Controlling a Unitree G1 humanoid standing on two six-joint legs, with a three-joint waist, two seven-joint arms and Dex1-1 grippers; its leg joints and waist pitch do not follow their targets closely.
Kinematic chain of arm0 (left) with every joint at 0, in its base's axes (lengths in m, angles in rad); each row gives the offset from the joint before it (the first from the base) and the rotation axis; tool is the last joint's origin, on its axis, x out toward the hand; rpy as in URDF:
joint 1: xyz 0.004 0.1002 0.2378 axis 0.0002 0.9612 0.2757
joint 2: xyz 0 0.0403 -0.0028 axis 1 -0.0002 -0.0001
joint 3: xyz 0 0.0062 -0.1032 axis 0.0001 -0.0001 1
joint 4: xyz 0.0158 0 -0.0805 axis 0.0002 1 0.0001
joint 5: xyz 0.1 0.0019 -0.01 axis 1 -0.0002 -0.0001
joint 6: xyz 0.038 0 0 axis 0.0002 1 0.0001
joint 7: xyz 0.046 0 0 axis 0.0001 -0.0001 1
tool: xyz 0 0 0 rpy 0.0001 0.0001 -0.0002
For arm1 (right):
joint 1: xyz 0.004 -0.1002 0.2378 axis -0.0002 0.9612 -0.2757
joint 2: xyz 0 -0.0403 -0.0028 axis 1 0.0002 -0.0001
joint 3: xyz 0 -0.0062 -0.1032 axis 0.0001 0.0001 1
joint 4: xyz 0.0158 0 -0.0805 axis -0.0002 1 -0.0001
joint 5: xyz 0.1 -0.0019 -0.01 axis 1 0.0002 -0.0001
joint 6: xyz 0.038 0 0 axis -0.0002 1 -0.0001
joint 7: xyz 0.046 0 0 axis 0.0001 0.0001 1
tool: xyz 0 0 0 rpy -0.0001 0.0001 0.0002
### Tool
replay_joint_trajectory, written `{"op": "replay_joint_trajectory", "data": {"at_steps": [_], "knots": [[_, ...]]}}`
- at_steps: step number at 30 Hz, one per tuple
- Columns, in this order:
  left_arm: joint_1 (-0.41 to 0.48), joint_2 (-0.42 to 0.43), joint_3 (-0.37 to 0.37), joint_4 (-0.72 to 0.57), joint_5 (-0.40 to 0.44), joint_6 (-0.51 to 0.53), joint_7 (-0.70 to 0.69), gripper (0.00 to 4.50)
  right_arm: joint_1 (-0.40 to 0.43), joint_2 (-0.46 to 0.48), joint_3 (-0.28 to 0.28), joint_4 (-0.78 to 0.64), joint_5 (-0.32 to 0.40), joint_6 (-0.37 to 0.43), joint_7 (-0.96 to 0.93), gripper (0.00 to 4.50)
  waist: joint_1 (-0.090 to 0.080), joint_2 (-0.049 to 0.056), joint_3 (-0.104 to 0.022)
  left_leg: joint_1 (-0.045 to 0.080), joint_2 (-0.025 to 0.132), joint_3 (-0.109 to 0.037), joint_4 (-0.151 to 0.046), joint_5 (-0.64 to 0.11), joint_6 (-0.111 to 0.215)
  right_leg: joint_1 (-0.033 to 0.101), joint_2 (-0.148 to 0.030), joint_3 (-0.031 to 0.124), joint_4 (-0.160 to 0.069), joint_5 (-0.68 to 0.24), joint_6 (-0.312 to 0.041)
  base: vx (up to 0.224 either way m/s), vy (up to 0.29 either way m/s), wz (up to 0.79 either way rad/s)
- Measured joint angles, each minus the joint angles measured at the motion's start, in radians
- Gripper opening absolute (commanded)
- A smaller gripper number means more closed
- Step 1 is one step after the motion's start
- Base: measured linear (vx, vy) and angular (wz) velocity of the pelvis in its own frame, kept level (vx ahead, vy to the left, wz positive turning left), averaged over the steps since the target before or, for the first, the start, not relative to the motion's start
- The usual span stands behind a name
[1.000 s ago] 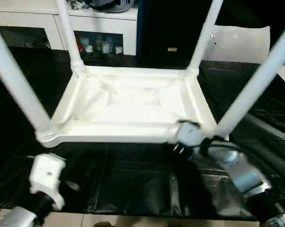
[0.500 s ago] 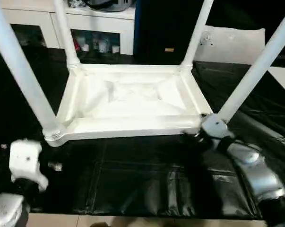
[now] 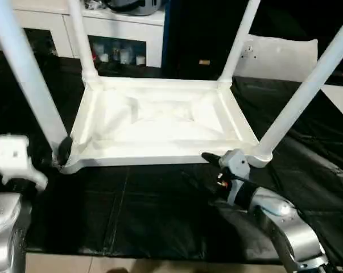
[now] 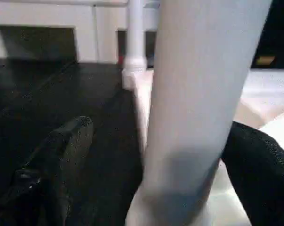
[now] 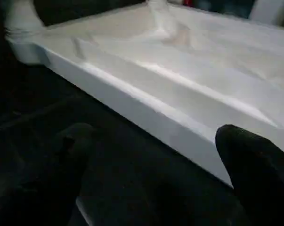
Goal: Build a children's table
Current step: Rotate table base
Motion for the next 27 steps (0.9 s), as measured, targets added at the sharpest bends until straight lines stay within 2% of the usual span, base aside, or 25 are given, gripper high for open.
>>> {"op": "replay_joint_trajectory", "data": {"at_steps": [2, 5, 10, 12, 16, 21, 27], "knots": [[-0.060, 0.033, -0.025, 0.074, -0.008, -0.012, -0.071, 4.47, -0.015, -0.003, 0.000, 0.010, -0.020, 0.080, -0.040, 4.50, 0.001, -0.003, -0.001, 0.000, 0.000, 0.000, 0.000, 0.001, -0.001, 0.000, 0.000, 0.000, 0.000, 0.001, 0.001, 0.000, 0.000, 0.00], [-0.107, 0.036, -0.034, 0.125, -0.038, -0.009, -0.138, 4.47, -0.023, -0.005, 0.000, 0.027, -0.045, 0.135, -0.071, 4.50, -0.001, -0.004, -0.002, -0.001, 0.000, 0.000, 0.000, 0.001, -0.001, 0.000, -0.001, 0.000, 0.000, 0.001, 0.001, 0.000, 0.000, 0.00], [-0.107, 0.085, -0.049, 0.131, -0.127, 0.054, -0.296, 4.47, -0.041, -0.009, 0.000, 0.085, -0.098, 0.175, -0.120, 4.50, -0.002, -0.005, -0.002, 0.000, 0.000, 0.001, -0.004, 0.002, -0.003, -0.002, 0.000, 0.000, 0.000, 0.001, 0.000, 0.000, 0.000, 0.00], [-0.068, 0.103, -0.062, 0.083, -0.184, 0.096, -0.373, 4.47, -0.071, -0.005, 0.000, 0.146, -0.118, 0.174, -0.144, 4.50, 0.001, -0.006, -0.001, 0.000, 0.000, 0.002, -0.004, 0.002, -0.003, -0.002, -0.001, 0.000, -0.001, 0.000, 0.000, 0.000, 0.000, 0.00], [-0.020, 0.115, -0.122, 0.006, -0.237, 0.155, -0.458, 4.47, -0.127, 0.006, -0.002, 0.220, -0.137, 0.160, -0.172, 4.50, 0.012, -0.010, -0.001, 0.001, 0.000, 0.003, -0.004, 0.004, -0.005, -0.001, -0.002, 0.000, 0.000, 0.001, 0.000, 0.000, 0.000, 0.00], [0.069, 0.120, -0.231, -0.178, -0.320, 0.255, -0.515, 4.47, -0.186, 0.042, -0.020, 0.327, -0.141, 0.123, -0.192, 4.50, 0.008, -0.021, 0.003, 0.012, 0.000, 0.005, -0.005, 0.004, -0.006, 0.001, -0.001, 0.002, 0.001, 0.002, -0.002, 0.000, 0.000, 0.00], [0.110, 0.104, -0.345, -0.331, -0.378, 0.349, -0.525, 4.47, -0.226, 0.068, -0.017, 0.386, -0.159, 0.091, -0.186, 4.50, -0.019, -0.031, 0.004, 0.010, 0.001, 0.006, -0.009, 0.006, -0.009, 0.001, 0.000, 0.003, 0.001, 0.003, -0.002, 0.000, 0.000, 0.00]]}}
